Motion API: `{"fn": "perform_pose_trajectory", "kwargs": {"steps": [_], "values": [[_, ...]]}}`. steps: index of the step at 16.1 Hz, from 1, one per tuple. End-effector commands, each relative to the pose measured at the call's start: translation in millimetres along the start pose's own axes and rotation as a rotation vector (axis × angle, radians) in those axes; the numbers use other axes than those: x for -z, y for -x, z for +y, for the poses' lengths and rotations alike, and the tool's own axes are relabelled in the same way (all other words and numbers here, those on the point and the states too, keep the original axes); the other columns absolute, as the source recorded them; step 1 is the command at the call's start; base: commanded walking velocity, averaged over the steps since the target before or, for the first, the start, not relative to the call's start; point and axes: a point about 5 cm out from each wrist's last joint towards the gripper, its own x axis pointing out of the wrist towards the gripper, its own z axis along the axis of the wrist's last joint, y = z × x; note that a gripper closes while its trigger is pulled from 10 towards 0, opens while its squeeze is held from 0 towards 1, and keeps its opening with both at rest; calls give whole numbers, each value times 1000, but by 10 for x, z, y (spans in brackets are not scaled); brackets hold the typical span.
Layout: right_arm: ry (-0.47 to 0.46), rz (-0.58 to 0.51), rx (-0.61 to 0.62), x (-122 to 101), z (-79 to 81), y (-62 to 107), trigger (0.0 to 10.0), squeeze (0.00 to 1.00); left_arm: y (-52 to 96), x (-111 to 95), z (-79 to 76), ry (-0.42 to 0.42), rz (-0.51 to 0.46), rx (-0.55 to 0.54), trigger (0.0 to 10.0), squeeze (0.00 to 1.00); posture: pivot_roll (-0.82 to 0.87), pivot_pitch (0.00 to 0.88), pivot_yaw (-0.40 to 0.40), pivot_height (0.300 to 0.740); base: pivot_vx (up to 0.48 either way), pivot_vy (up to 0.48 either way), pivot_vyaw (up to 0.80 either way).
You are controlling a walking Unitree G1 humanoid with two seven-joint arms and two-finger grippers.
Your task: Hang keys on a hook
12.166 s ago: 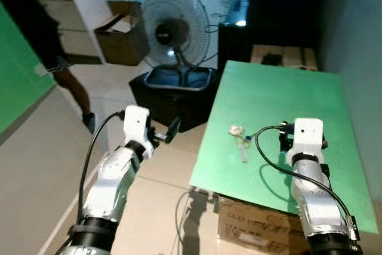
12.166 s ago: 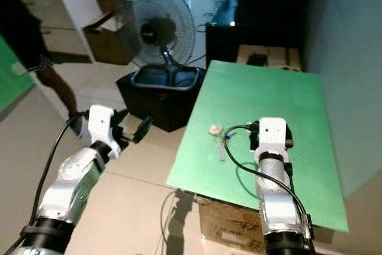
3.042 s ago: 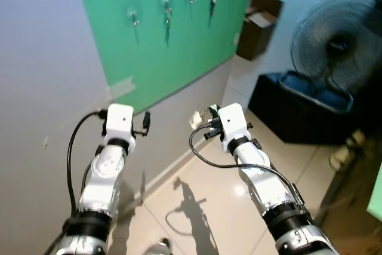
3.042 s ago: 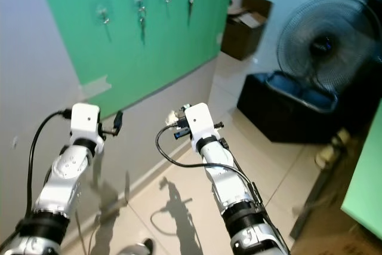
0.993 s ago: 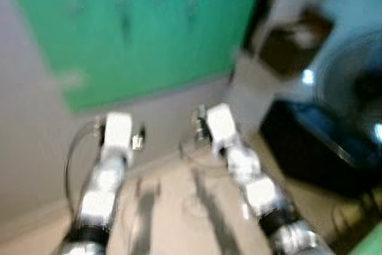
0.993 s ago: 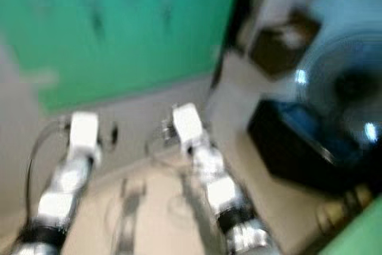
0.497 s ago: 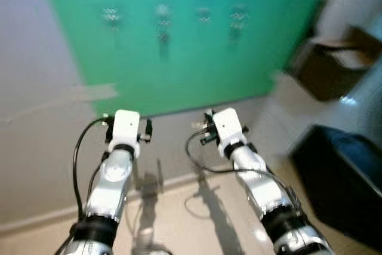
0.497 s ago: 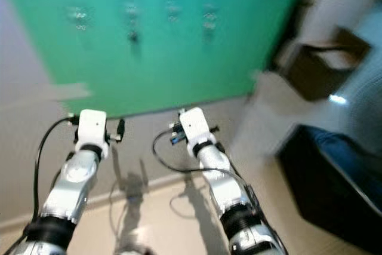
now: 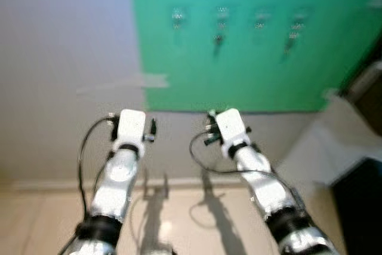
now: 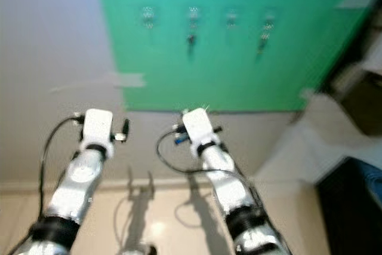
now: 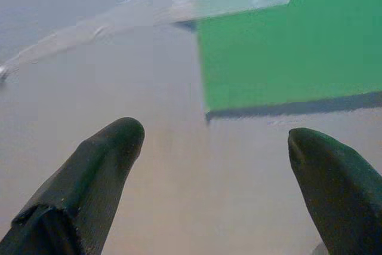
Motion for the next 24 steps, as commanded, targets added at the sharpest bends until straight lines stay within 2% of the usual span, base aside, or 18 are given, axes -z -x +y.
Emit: {"fn": "perform_pose_trajectory", "kwargs": {"steps": [1,4,5,10,13,15,18,21,24], "values": [[6,-9,-5,-22,-4,1,10000,0,0,6,-11,-7,3,-2,10000,0,70,0,-58,740,0,0,675],[-49,9,7,8,-27,3,10000,0,6,-17,-48,1,-7,21,10000,0,69,0,-59,740,0,-157,223],[-48,9,7,6,-28,2,10000,0,6,-18,-56,-8,-6,28,10000,0,69,0,-59,740,0,-472,0],[-41,-3,-22,-6,27,12,10000,0,6,3,-17,47,8,-1,10000,0,62,0,-56,740,0,-441,0],[-42,-1,-24,0,34,21,10000,0,6,2,18,76,9,-20,10000,0,61,0,-57,740,374,-294,0],[-40,2,-34,6,54,24,10000,0,3,6,37,69,12,-25,10000,0,61,0,-56,740,405,0,0],[-41,4,-38,10,68,30,10000,0,5,49,37,30,36,-39,10000,0,59,0,-57,740,0,0,0],[-37,-5,-40,-2,62,44,10000,0,12,-6,14,63,-2,-3,10000,0,56,0,-57,740,109,117,0],[20,-73,-54,-148,62,46,10000,0,17,-39,-56,-4,-23,36,10000,0,49,0,-56,740,325,354,0]]}}
